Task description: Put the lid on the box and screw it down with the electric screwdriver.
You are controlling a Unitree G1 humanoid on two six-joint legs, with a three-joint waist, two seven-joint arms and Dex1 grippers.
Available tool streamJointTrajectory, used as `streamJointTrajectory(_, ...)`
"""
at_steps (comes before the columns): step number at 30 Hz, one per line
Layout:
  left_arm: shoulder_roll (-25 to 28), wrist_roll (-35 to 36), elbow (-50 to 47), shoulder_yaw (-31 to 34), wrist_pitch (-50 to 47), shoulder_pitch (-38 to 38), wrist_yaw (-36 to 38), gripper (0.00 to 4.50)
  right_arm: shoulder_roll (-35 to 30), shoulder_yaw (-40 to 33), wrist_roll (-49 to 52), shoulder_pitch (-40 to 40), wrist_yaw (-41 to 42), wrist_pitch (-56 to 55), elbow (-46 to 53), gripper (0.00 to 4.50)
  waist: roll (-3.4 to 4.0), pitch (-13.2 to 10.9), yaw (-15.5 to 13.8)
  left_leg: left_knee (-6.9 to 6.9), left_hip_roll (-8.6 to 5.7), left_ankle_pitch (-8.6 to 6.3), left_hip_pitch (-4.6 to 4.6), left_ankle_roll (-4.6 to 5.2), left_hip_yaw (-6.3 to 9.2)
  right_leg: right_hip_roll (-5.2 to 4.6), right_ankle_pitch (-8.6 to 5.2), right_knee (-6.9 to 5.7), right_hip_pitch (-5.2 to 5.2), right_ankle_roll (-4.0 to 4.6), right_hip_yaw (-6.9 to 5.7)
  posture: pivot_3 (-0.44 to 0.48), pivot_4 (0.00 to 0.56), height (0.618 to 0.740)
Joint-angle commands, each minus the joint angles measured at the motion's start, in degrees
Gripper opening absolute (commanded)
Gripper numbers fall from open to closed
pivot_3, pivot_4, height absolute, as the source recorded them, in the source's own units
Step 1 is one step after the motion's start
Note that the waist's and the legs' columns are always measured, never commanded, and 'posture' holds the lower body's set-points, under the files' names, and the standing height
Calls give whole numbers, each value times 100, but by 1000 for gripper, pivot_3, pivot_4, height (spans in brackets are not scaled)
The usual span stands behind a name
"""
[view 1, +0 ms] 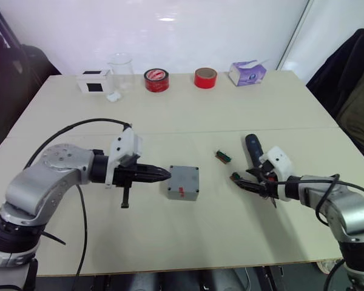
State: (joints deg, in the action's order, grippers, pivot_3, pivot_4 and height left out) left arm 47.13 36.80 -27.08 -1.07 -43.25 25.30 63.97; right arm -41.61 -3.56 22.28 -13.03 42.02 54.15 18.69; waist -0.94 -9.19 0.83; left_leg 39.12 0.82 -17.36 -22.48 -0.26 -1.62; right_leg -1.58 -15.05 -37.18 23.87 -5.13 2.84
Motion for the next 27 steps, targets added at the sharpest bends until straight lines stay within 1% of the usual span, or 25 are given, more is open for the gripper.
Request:
streamJointTrajectory(1,28,47,-54,65,109,66,-24,0,-42,-4,60,-115,-4,-35,49,1247,1,-1,0,0,0,0,0,0,0,0,0,0,0,0,0,0,150,740)
streamJointTrajectory(2,38,39,-54,64,121,51,-21,0,-53,9,61,-122,-7,-23,46,764,1,-1,0,0,0,0,0,0,0,0,0,0,0,0,0,0,150,740)
streamJointTrajectory(3,46,30,-52,63,132,42,-19,0,-63,22,62,-129,-7,-6,43,508,0,-1,-4,0,0,0,0,0,0,0,0,0,0,0,0,0,150,740)
streamJointTrajectory(4,51,26,-51,62,139,37,-18,0,-69,31,63,-133,-7,4,42,41,0,-1,-5,0,0,0,0,0,0,0,0,0,0,0,0,0,150,740)
streamJointTrajectory(9,55,7,-34,71,137,39,-68,0,-112,16,85,-168,1,46,86,41,0,-1,-2,0,0,0,0,0,0,0,0,1,0,0,0,0,150,740)
streamJointTrajectory(15,82,-28,-41,84,132,33,-121,0,-325,-355,485,-357,75,426,440,41,1,-3,-5,0,0,0,0,0,0,-1,0,1,0,0,0,0,150,740)
streamJointTrajectory(20,205,-159,24,110,208,-105,-127,0,-596,-479,998,-796,226,922,885,41,0,-8,16,0,0,0,0,0,0,-1,0,1,1,0,0,0,150,740)
streamJointTrajectory(24,262,-206,106,159,269,-211,-158,0,-630,-205,1277,-1334,241,1249,1007,41,0,-9,17,-4,4,0,0,0,1,0,0,0,5,1,0,0,150,740)
streamJointTrajectory(27,346,-312,184,179,367,-308,-158,0,-320,120,1427,-1820,147,1433,999,41,-7,-14,15,-4,4,0,-3,0,0,-3,0,0,8,1,0,0,150,740)
